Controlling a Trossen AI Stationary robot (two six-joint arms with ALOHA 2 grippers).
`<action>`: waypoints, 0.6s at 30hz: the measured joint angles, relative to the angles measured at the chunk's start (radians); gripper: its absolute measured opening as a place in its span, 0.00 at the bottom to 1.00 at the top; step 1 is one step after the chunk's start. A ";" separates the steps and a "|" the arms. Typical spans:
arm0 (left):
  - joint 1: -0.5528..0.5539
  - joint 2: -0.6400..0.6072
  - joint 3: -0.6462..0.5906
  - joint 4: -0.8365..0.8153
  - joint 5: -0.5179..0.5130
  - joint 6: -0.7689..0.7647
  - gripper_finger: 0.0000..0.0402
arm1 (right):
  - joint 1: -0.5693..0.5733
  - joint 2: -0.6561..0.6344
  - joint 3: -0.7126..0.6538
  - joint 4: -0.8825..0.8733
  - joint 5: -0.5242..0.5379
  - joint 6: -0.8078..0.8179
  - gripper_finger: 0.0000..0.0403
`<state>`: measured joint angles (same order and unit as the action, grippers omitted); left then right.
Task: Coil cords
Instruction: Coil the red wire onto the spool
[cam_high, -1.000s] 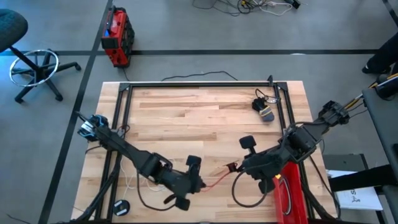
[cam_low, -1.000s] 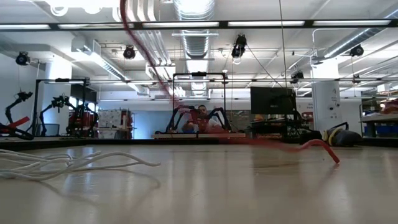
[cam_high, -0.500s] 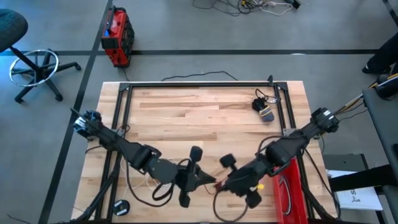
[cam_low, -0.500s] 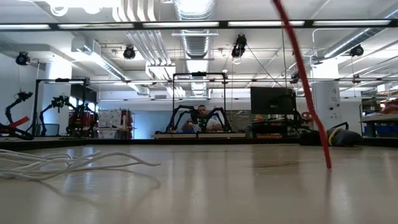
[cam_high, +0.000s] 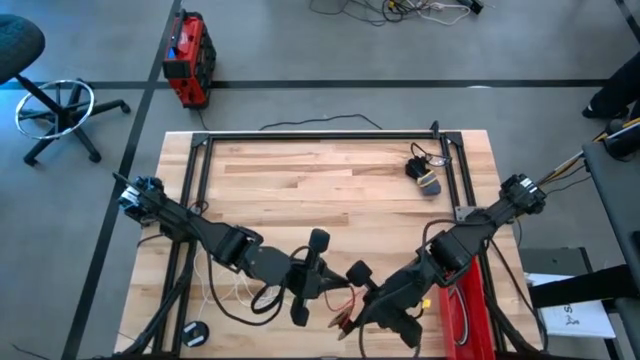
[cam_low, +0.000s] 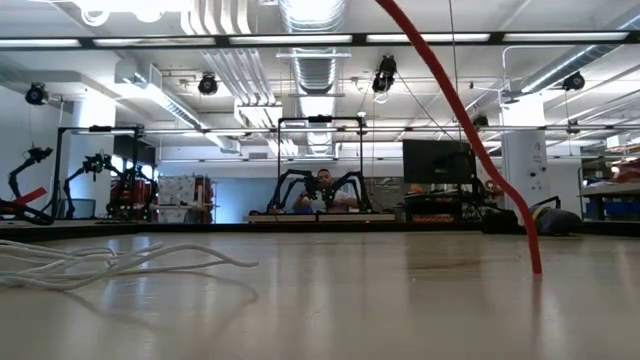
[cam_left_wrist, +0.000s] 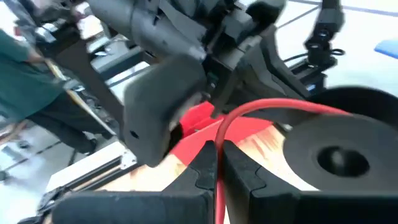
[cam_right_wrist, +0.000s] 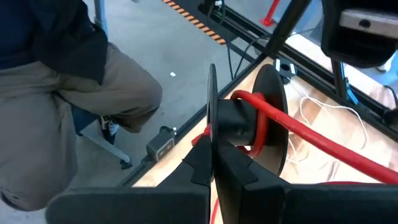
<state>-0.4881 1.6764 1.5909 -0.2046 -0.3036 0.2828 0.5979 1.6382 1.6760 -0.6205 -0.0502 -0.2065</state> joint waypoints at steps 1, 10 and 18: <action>0.000 0.000 0.000 -0.006 0.024 -0.005 0.00 | 0.004 0.000 0.000 0.006 -0.001 -0.013 0.00; 0.016 0.011 0.000 0.032 0.310 -0.005 0.00 | 0.043 -0.006 0.000 0.164 -0.010 -0.206 0.00; 0.035 0.051 -0.001 0.047 0.353 -0.025 0.01 | 0.041 -0.012 0.000 0.279 0.000 -0.305 0.00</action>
<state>-0.4530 1.7270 1.5902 -0.1573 0.0497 0.2582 0.6392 1.6259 1.6764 -0.3420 -0.0500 -0.5119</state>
